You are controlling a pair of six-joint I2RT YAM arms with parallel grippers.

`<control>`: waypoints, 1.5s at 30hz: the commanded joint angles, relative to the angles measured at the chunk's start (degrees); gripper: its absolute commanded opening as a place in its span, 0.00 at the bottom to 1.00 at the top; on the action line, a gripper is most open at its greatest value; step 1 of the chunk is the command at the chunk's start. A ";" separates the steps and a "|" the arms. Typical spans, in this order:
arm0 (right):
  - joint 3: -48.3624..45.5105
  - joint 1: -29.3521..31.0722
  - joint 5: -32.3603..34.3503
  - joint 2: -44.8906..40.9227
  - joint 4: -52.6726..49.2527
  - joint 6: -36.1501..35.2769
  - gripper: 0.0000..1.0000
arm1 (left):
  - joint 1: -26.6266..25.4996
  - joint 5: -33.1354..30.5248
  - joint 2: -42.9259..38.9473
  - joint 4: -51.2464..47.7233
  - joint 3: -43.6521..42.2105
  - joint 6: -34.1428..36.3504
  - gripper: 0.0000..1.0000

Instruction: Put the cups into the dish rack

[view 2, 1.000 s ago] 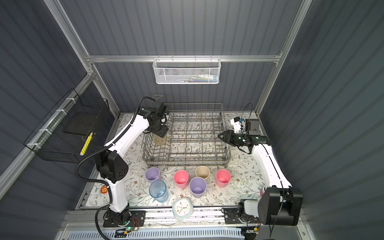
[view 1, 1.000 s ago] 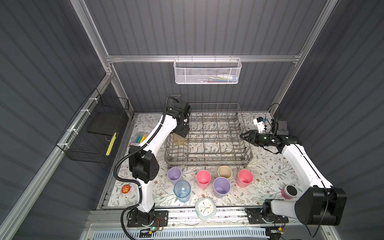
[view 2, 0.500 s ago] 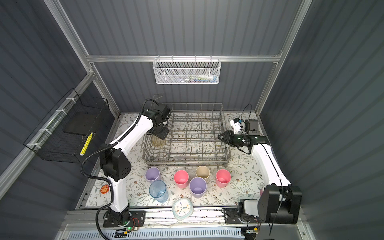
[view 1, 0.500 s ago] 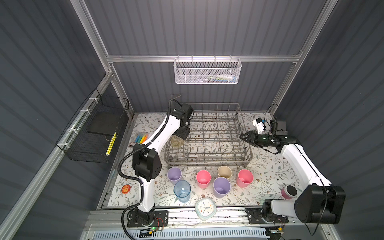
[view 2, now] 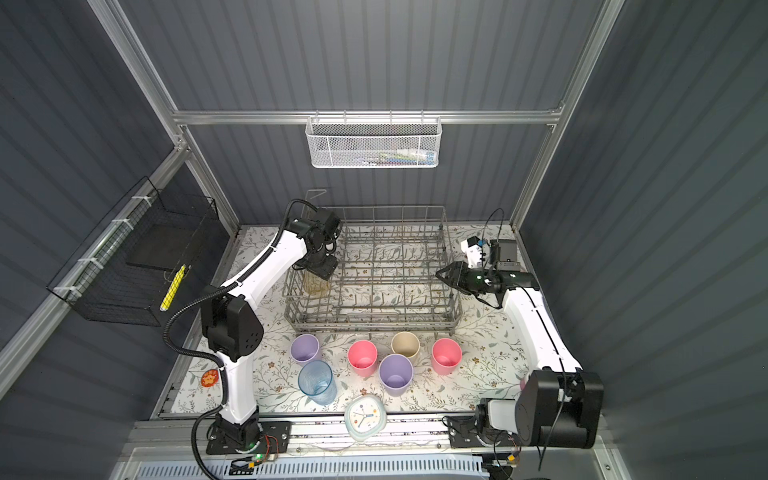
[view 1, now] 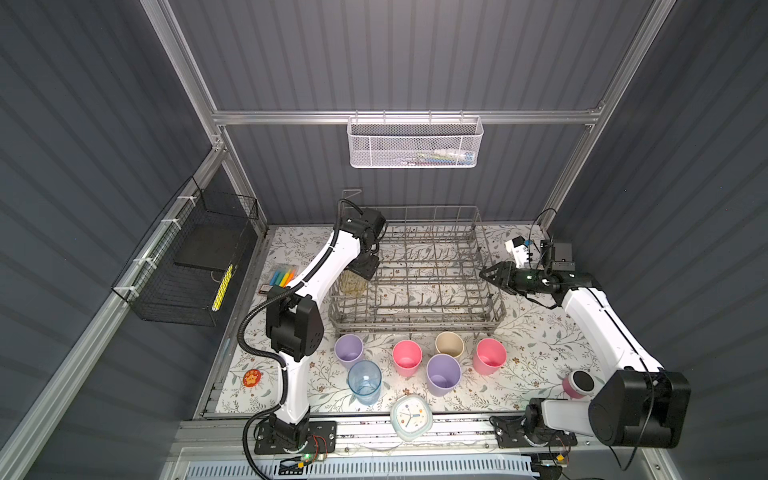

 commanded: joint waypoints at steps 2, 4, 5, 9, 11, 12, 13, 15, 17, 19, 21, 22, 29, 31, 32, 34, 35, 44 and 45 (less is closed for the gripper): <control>-0.37 -0.19 -0.70 -0.06 -0.05 -0.50 0.44 | -0.40 0.83 -0.99 0.20 -1.45 -0.53 0.65; -0.37 -0.22 -0.71 -0.07 -0.06 -0.40 0.43 | -0.40 0.74 -1.07 0.23 -1.54 -0.53 0.66; -0.45 -0.23 -0.67 -0.08 -0.03 -0.46 0.44 | -0.40 0.56 -1.08 0.24 -1.46 -0.57 0.66; -0.32 -0.24 -0.79 0.02 -0.08 -0.42 0.44 | -0.40 0.11 -1.26 0.15 -1.45 -0.58 0.67; -0.41 -0.23 -0.77 0.18 -0.13 -0.45 0.44 | -0.40 -0.30 -1.24 0.07 -1.38 -0.61 0.68; -0.38 -0.19 -0.78 0.12 -0.08 -0.42 0.44 | -0.40 -0.34 -1.23 -0.07 -1.28 -0.61 0.68; -0.42 -0.24 -0.83 0.19 0.04 -0.42 0.43 | -0.40 -0.53 -1.19 -0.20 -1.11 -0.70 0.69; -0.38 -0.20 -0.92 0.34 0.05 -0.31 0.43 | -0.40 -0.60 -1.32 -0.29 -0.92 -0.66 0.69; -0.45 -0.23 -1.00 0.53 0.09 -0.33 0.43 | -0.40 -0.66 -1.30 -0.40 -0.70 -0.75 0.70; -0.46 -0.22 -1.05 0.54 0.18 -0.29 0.43 | -0.40 -0.79 -1.32 -0.47 -0.57 -0.85 0.71; -0.48 -0.23 -1.09 0.69 0.17 -0.29 0.43 | -0.40 -1.02 -1.41 -0.47 -0.56 -0.90 0.72; -0.45 -0.24 -1.14 0.63 0.19 -0.30 0.43 | -0.40 -1.10 -1.41 -0.49 -0.48 -0.96 0.72; -0.46 -0.23 -1.10 0.79 0.18 -0.24 0.43 | -0.40 -1.83 -1.45 -1.10 -0.13 -1.49 0.75; -0.52 -0.17 -1.21 0.88 0.18 -0.20 0.43 | -0.44 -1.96 -1.58 -1.08 -0.08 -1.45 0.75; -0.53 -0.24 -1.25 0.80 0.21 -0.22 0.43 | -0.49 -2.17 -1.60 -1.08 0.00 -1.62 0.76; -0.51 -0.20 -1.18 0.81 0.18 -0.20 0.43 | -0.49 -2.39 -1.55 -1.09 0.05 -1.67 0.78; -0.54 -0.24 -1.18 0.84 0.18 -0.25 0.43 | -0.49 -2.57 -1.61 -1.08 0.12 -1.75 0.78; -0.63 -0.20 -1.49 0.98 0.37 -0.24 0.43 | -0.69 -3.47 -1.61 -1.09 0.30 -1.92 0.81; -0.67 -0.23 -1.49 1.00 0.42 -0.23 0.43 | -0.75 -3.58 -1.60 -1.08 0.39 -1.93 0.81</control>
